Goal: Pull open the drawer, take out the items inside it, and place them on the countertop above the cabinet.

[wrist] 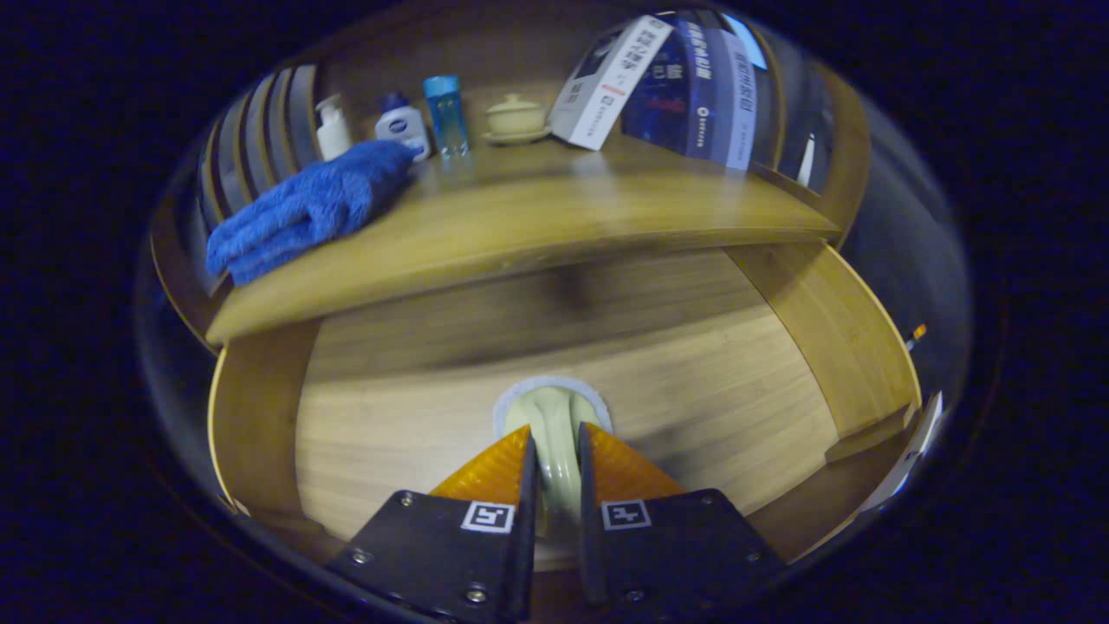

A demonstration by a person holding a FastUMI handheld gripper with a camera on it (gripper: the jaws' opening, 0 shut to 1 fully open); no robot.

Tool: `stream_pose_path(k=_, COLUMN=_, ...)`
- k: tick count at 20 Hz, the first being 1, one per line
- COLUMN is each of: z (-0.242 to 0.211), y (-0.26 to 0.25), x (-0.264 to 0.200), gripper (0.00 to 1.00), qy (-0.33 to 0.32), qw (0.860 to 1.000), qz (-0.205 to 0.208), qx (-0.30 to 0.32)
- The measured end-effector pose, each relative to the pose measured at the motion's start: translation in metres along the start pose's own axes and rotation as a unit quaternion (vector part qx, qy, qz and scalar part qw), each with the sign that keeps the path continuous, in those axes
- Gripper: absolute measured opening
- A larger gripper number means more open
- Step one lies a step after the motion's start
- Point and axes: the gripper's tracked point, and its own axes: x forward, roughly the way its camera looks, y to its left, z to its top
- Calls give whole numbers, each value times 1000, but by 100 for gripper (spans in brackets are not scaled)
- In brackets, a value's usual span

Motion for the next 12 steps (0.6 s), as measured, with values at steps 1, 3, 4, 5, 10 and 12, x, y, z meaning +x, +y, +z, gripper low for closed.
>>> stream_pose_path(k=1, z=-2, y=0, x=-1, gripper=22, qy=1, qw=1000, qz=-7, qx=-4)
stream_pose_path(k=3, z=0, y=-2, x=-12, gripper=22, qy=-6, qw=1000, qz=-18, qx=-1)
stream_pose_path(k=4, z=4, y=-4, x=-17, gripper=17, qy=-22, qw=999, qz=-23, qx=11)
stream_pose_path(k=5, z=9, y=-2, x=-22, gripper=13, qy=-37, qw=999, qz=-17, qx=20)
stream_pose_path(k=10, z=32, y=-7, x=-67, gripper=13, qy=-93, qw=995, qz=-9, qx=19)
stream_pose_path(k=12, z=51, y=-12, x=-90, gripper=12, qy=-127, qw=992, qz=-6, qx=27)
